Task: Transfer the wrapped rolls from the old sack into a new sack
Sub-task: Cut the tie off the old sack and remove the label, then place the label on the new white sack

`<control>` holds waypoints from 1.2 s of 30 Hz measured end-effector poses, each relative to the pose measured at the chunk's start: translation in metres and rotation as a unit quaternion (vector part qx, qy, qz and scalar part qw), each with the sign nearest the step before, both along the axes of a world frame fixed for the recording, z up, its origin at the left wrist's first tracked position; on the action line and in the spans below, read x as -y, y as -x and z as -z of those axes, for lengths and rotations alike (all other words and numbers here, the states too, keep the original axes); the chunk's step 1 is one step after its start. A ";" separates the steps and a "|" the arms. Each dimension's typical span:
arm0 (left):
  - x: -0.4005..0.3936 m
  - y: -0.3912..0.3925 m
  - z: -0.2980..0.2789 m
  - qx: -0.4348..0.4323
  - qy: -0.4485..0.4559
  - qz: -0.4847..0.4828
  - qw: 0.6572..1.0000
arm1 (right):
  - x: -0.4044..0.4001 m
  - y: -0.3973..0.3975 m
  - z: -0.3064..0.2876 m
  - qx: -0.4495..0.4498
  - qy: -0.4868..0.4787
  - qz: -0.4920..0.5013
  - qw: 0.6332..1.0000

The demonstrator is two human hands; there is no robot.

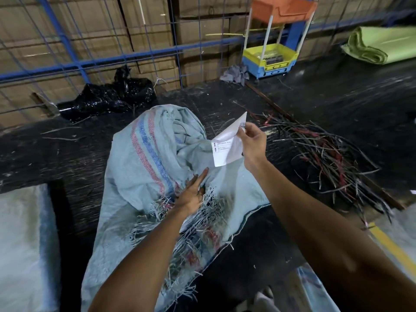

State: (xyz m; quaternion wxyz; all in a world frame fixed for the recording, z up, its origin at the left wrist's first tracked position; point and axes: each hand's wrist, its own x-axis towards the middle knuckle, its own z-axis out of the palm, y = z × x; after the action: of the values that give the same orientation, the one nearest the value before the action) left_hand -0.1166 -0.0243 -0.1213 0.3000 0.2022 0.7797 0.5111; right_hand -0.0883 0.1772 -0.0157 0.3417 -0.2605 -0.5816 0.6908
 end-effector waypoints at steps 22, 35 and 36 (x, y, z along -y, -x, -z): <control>0.083 -0.034 -0.016 -0.231 0.126 0.017 0.965 | 0.059 0.000 0.047 0.160 0.160 -0.263 0.938; 0.160 -0.100 0.047 -0.114 0.226 -0.093 0.963 | 0.187 0.027 0.034 0.196 0.161 -0.468 0.846; 0.162 -0.095 0.035 -0.080 0.195 -0.091 0.973 | 0.201 0.029 0.040 0.200 0.167 -0.468 0.844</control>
State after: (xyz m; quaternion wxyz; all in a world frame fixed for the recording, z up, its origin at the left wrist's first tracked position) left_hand -0.0214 -0.1865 -0.1567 0.2221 0.1079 0.9012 0.3562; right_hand -0.1175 -0.0235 -0.0556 -0.1949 -0.1430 -0.5656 0.7884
